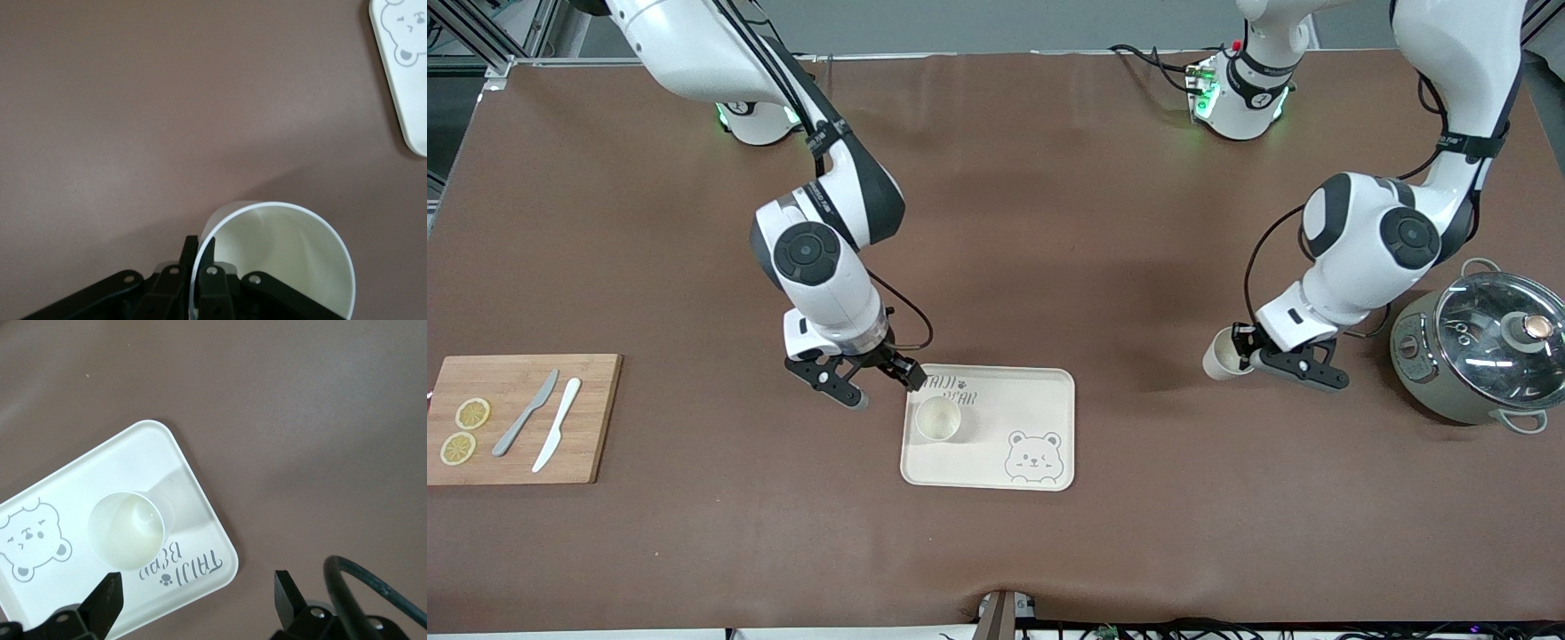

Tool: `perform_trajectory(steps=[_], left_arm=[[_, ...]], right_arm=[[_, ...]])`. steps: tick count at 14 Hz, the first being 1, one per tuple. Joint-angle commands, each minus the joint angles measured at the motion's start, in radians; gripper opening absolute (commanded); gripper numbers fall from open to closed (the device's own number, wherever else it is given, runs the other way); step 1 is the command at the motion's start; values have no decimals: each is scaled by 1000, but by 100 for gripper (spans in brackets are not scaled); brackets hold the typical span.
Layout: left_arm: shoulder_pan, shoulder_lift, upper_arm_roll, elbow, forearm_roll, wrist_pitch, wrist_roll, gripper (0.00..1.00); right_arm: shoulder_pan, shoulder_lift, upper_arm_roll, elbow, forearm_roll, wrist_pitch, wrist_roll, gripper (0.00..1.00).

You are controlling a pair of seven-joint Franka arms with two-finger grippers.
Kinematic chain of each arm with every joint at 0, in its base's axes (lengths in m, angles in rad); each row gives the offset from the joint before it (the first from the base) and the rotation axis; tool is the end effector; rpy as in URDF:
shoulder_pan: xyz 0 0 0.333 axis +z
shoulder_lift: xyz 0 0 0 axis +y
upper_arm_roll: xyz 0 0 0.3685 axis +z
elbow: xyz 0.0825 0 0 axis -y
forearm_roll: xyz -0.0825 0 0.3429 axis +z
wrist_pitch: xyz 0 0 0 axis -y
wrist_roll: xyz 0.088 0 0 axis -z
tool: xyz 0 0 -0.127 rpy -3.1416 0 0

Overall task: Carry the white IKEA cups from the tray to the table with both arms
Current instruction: 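Carry the cup toward the pot while the right gripper lowers onto the cup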

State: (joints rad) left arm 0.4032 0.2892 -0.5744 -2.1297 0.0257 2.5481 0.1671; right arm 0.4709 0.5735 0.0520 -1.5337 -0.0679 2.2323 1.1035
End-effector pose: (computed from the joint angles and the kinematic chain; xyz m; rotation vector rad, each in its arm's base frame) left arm 0.5696 -0.0814 0.3706 2.9529 -0.4850 0.2642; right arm 0.6196 0.3453 0.3788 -2.9491 0.8358 -0.1647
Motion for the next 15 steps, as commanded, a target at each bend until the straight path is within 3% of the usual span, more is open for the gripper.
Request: perform_trajectory(steps=[1, 9, 15], left_arm=[[140, -35, -107, -123, 11, 104, 52, 0], [218, -94, -104, -305, 22, 228, 179, 0], [288, -101, -101, -335, 23, 228, 273, 0]], right_arm=[[12, 65, -11, 72, -50, 10, 58, 100], [14, 138, -15, 92, -59, 101, 62, 100], [21, 183, -14, 95, -115, 156, 113, 100]])
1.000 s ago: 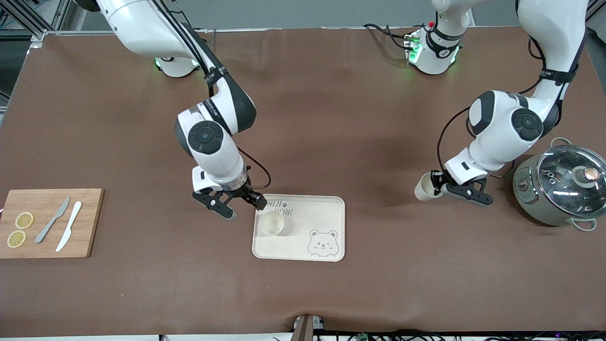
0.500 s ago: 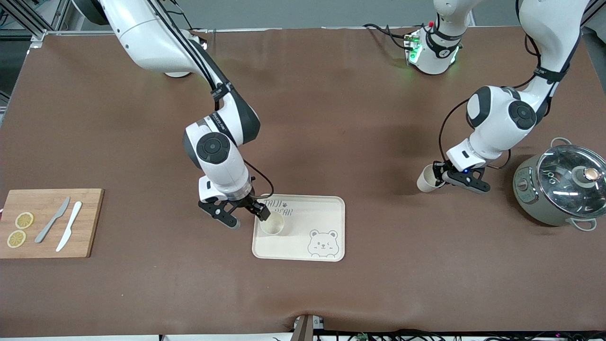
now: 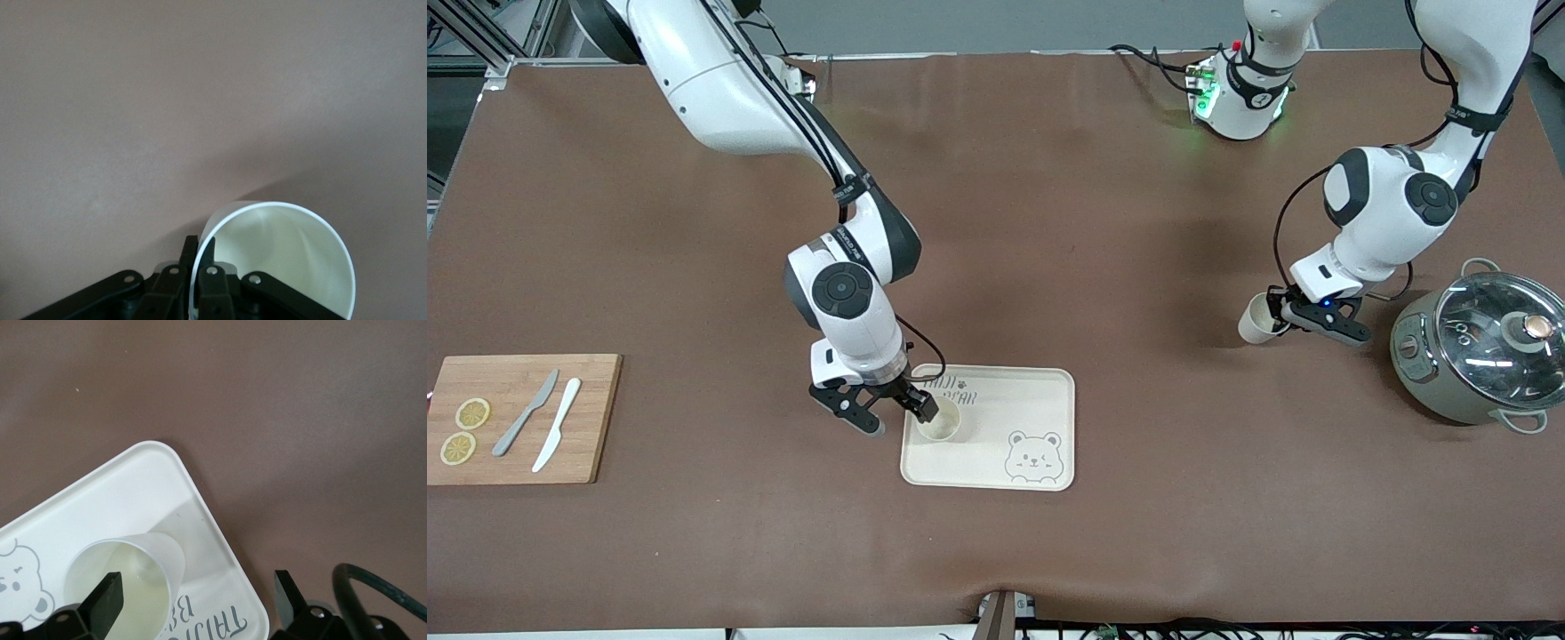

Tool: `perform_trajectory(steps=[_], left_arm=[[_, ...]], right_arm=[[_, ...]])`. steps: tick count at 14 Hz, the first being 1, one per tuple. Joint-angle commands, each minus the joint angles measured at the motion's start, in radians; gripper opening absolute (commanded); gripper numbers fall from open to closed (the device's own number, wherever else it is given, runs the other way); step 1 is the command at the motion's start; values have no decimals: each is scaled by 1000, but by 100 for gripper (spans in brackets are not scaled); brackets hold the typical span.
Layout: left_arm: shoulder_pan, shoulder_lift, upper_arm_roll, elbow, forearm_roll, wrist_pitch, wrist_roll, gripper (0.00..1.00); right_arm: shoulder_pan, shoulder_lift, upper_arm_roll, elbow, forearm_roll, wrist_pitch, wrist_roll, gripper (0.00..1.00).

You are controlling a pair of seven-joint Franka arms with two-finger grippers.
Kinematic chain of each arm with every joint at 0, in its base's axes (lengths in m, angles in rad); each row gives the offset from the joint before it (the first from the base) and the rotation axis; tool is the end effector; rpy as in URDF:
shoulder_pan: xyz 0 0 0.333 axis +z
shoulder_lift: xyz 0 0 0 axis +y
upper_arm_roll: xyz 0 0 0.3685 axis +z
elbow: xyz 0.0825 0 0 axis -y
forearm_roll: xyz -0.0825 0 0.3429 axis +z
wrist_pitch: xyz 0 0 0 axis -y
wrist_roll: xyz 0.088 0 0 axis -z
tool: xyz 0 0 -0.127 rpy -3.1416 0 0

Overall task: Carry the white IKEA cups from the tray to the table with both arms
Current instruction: 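Carry the cup toward the pot while the right gripper lowers onto the cup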

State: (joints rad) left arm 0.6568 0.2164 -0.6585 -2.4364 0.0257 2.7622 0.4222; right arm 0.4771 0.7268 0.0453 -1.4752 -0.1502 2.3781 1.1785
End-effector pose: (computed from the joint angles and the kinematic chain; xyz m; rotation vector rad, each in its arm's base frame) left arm 0.4961 0.0017 0.3167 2.9769 -0.6430 0.2705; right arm 0.6479 0.3599 0.3087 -2.9282 0.8593 -0.2757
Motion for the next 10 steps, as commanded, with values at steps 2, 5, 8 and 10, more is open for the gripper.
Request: perform_trajectory(steps=[2, 5, 8, 10], left_arm=[[50, -26, -16, -36, 25, 16, 39, 0], [87, -16, -15, -39, 25, 17, 78, 0], [107, -2, -12, -38, 25, 17, 104, 0], [107, 8, -12, -36, 26, 17, 107, 0]], right_arm=[[20, 46, -7, 38, -35, 19, 38, 100], [26, 60, -7, 38, -35, 35, 38, 100], [28, 72, -7, 38, -35, 52, 38, 100], [32, 79, -7, 39, -35, 53, 38, 100]])
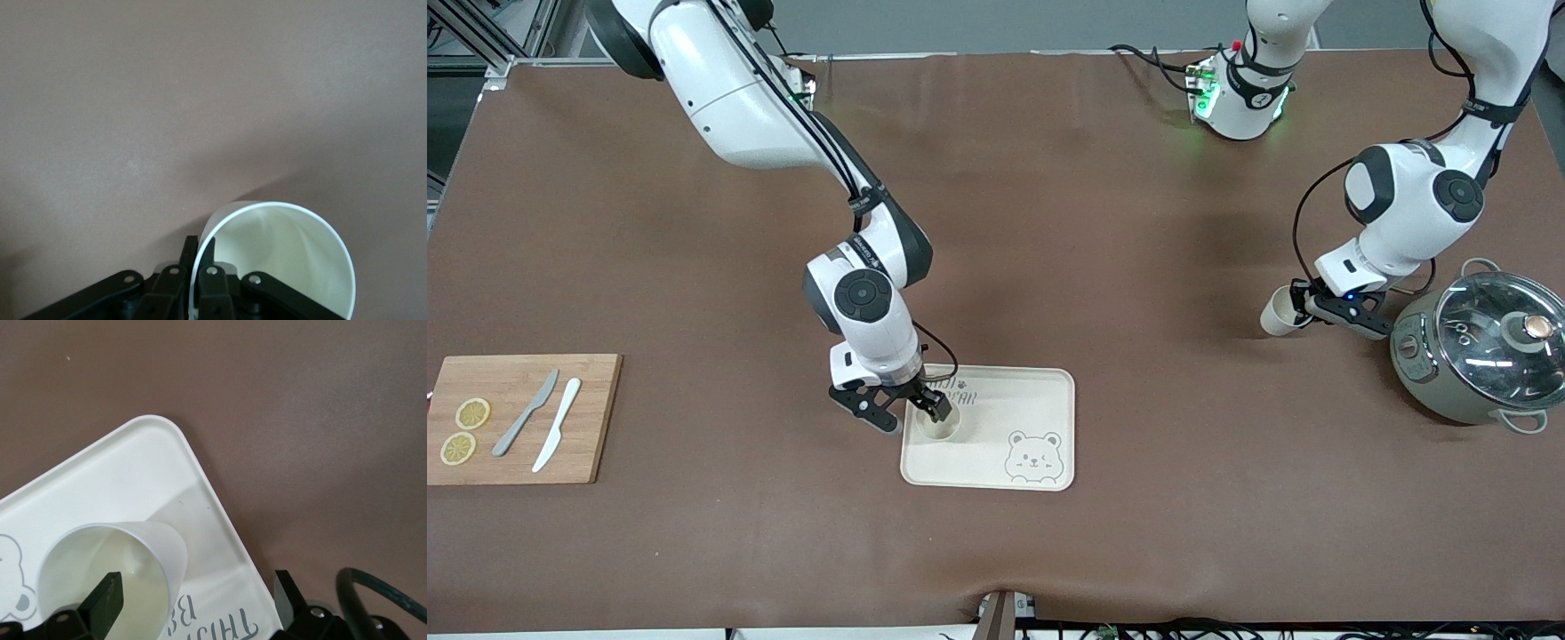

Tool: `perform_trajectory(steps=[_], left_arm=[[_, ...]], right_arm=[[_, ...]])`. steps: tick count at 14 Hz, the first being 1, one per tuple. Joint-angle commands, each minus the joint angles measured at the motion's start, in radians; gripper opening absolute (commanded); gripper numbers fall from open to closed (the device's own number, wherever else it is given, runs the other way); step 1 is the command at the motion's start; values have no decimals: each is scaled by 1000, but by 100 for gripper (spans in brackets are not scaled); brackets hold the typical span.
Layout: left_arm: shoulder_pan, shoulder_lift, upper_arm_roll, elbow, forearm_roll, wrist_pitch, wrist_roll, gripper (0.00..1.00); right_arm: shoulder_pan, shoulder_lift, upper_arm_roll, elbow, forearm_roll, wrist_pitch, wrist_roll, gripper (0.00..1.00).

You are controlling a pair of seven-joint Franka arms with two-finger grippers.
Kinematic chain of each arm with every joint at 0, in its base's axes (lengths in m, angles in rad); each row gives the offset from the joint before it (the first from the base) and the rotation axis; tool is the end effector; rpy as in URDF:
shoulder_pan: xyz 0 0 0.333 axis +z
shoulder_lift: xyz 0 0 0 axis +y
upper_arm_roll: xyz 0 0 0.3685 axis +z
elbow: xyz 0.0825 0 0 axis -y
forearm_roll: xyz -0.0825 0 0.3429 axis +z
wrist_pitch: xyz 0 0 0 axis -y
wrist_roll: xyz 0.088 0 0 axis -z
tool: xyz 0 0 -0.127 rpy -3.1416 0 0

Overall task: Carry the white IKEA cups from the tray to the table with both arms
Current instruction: 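Carry the cup toward the pot while the right gripper lowers onto the cup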

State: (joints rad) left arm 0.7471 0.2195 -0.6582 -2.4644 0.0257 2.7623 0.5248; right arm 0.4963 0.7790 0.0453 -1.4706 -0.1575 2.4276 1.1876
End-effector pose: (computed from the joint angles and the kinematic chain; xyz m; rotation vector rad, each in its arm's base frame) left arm 0.4837 0.0443 0.3059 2.9808 -0.6653 0.2391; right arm 0.6442 0.3752 0.2773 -2.9315 0.8304 -0.2742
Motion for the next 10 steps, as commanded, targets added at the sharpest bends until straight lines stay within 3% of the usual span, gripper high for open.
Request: perform_trajectory(steps=[1, 6, 10], left_arm=[[18, 11, -9, -7, 26, 17, 4, 0], [18, 78, 49, 8, 112, 51, 3, 0], [18, 86, 51, 18, 114, 59, 4, 0]], right_arm=[[13, 28, -7, 35, -28, 5, 29, 100], [22, 42, -7, 33, -28, 28, 29, 100], [24, 45, -7, 33, -28, 25, 29, 100]])
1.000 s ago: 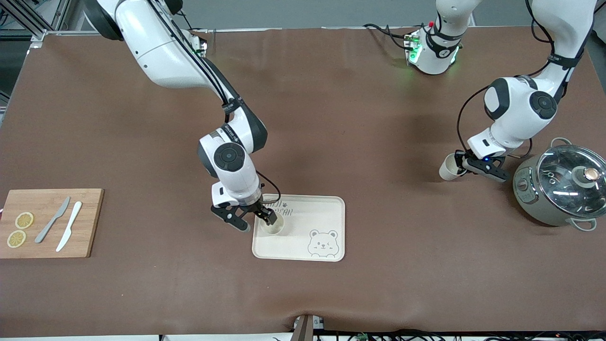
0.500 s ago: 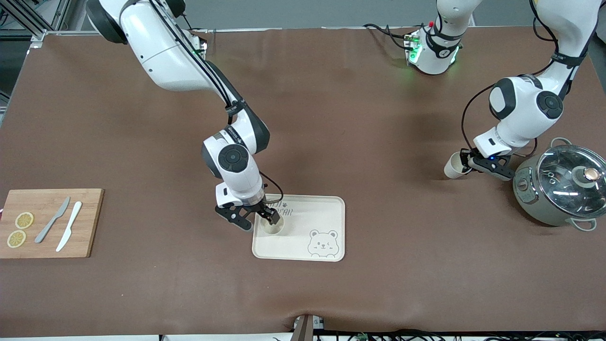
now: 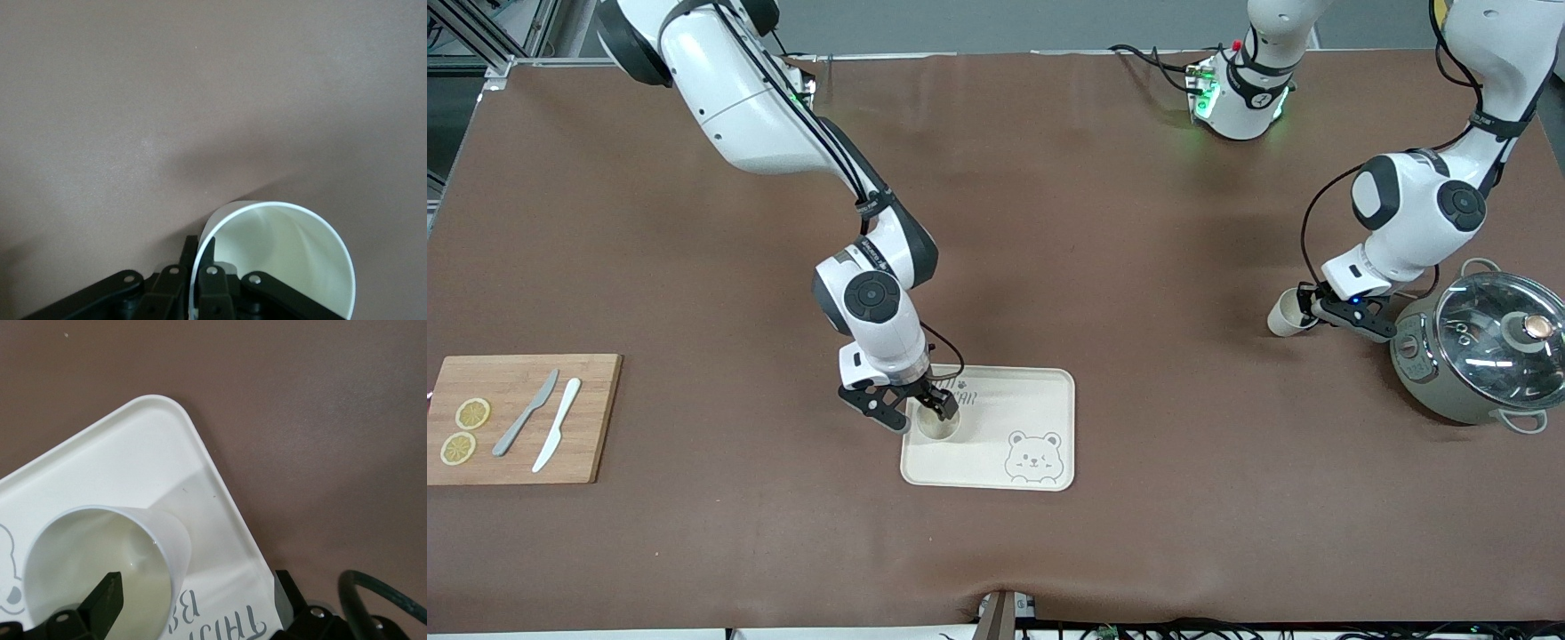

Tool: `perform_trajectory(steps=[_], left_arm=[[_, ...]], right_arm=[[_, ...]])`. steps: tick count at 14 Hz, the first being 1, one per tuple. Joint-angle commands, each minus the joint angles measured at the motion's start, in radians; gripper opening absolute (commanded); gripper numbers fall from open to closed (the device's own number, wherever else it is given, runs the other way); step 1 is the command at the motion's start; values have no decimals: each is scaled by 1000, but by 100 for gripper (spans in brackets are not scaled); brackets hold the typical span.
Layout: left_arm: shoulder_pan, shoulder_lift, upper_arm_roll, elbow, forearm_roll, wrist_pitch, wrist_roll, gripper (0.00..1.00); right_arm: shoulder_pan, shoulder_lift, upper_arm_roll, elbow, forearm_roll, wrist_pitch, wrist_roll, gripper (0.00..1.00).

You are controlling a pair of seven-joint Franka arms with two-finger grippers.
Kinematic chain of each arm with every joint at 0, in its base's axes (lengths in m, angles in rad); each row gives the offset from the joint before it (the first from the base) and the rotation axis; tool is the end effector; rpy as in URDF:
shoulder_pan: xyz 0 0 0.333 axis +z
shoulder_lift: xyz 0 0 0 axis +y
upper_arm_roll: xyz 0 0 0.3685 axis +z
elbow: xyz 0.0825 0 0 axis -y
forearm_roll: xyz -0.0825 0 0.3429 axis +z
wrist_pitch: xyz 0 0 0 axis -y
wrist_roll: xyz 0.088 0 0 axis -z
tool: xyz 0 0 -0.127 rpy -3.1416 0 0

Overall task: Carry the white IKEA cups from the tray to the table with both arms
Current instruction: 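Carry the cup toward the pot while the right gripper lowers onto the cup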

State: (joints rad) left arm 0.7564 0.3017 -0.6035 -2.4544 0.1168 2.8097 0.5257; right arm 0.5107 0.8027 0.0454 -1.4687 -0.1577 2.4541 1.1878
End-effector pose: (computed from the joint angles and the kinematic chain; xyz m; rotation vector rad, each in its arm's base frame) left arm 0.4866 0.0711 0.2780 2.9770 -0.6826 0.2285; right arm 0.6400 0.3860 0.2633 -2.9314 0.8047 -0.2735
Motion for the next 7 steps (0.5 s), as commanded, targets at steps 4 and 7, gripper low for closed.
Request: perform_trajectory(steps=[4, 7], left_arm=[[8, 2, -4, 9, 32, 11, 3, 0], [9, 2, -4, 23, 133, 11, -7, 9]], right_arm=[[14, 16, -7, 33, -26, -6, 29, 70], [14, 15, -6, 33, -25, -6, 33, 39]])
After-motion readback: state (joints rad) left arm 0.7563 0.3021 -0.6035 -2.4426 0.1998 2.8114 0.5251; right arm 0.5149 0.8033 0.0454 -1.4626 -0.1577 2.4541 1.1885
